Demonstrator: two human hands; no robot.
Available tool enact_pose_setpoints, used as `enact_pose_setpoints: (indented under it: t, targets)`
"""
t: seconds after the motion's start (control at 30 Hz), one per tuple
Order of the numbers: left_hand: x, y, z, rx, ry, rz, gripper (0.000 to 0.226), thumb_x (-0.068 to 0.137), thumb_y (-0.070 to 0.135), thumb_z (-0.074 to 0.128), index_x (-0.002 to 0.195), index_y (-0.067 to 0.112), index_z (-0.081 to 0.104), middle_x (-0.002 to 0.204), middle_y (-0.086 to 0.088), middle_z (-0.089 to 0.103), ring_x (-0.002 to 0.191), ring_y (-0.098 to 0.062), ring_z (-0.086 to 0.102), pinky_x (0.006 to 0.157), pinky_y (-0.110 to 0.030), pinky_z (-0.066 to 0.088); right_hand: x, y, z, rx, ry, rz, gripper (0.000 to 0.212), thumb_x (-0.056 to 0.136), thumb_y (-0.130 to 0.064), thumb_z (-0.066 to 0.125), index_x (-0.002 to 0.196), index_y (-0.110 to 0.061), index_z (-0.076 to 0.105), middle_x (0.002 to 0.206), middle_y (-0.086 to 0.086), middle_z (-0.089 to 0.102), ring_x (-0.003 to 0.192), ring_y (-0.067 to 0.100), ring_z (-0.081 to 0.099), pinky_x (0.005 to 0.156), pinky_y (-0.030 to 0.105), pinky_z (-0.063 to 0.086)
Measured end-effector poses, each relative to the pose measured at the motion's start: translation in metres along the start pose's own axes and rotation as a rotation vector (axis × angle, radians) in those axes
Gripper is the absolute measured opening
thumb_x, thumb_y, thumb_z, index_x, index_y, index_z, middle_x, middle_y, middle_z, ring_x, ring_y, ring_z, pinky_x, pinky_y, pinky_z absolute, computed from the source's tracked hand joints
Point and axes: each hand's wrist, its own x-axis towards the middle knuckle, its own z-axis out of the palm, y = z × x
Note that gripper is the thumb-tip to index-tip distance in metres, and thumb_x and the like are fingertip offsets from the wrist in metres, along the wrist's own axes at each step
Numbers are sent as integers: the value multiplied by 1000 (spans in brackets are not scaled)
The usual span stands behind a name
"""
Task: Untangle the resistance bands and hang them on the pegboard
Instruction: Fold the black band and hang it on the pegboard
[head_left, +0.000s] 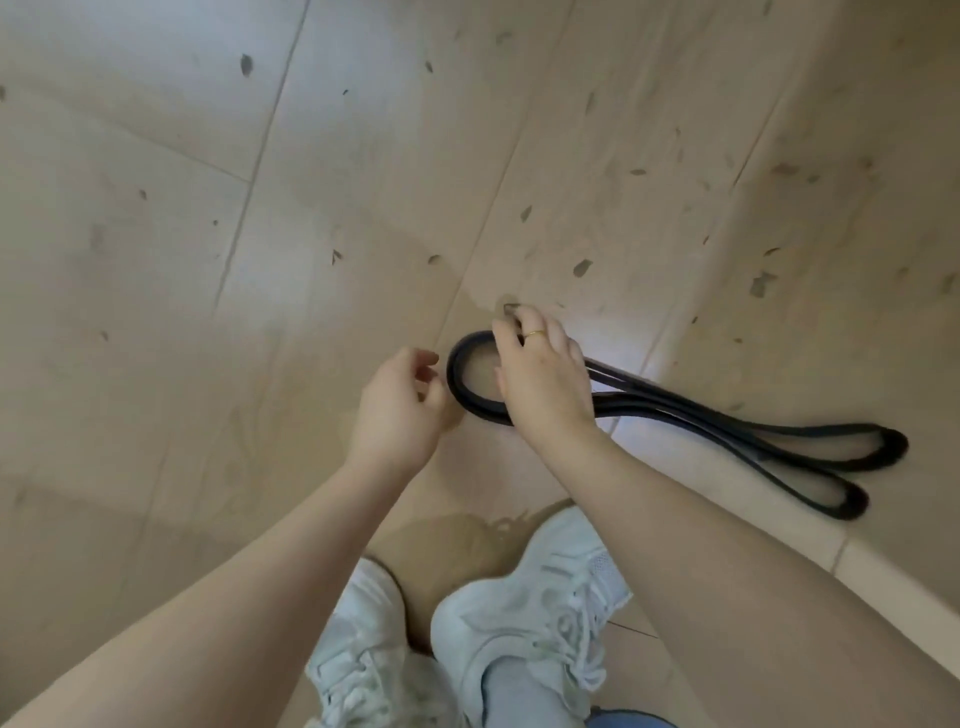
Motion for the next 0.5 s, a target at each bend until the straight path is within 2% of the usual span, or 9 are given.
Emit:
enact_pose_setpoints:
  t: [0.07, 0.1, 0.2, 0.3, 0.4, 0.5]
  targets:
    - [3, -5, 6, -45, -15, 10, 28, 95, 18, 46, 123, 16, 52, 104, 6, 54, 79, -6, 52, 56, -10, 36, 9, -1, -1, -40, 125, -22, 30, 78, -13, 72, 105, -10, 62, 116, 12, 58, 103, 32, 56, 82, 37, 45]
    - [1, -4, 6, -65, -35, 20, 26, 94, 20, 49, 120, 17, 53, 104, 8, 55, 76, -1, 52, 54, -9, 37, 9, -2, -9, -28, 147, -38, 24, 78, -16, 72, 98, -8, 62, 108, 12, 61, 96, 32, 57, 77, 36, 45]
    - [-15, 11, -3, -93, -87, 72, 14, 89, 24, 60, 101, 23, 53, 101, 13, 57, 76, -1, 53, 59, -11, 39, -12, -6, -50, 161, 88, -71, 25, 95, -26, 50, 113, -9, 52, 113, 7, 59, 108, 27, 49, 86, 34, 37]
    - [-46, 52, -24, -230, -77, 106, 22, 84, 17, 66, 82, 20, 44, 88, 17, 57, 70, -3, 55, 59, -11, 40, -53, -5, -119, 393, 71, -55, 26, 94, -26, 53, 113, -9, 50, 111, 6, 62, 104, 24, 53, 85, 32, 39]
    - [-92, 111, -55, -385, -133, 167, 27, 81, 11, 69, 84, 20, 44, 94, 15, 59, 65, 2, 54, 63, -10, 43, -102, 4, -200, 597, 88, 28, 20, 91, -24, 58, 107, -14, 52, 105, 0, 63, 97, 17, 56, 79, 30, 43]
    - [-144, 175, -95, -340, -215, 323, 40, 80, 9, 70, 99, 38, 49, 101, 19, 60, 72, 1, 57, 70, -12, 45, -159, 12, -285, 708, 150, 75, 14, 89, -24, 61, 100, -26, 52, 96, -12, 61, 92, 7, 56, 76, 26, 46]
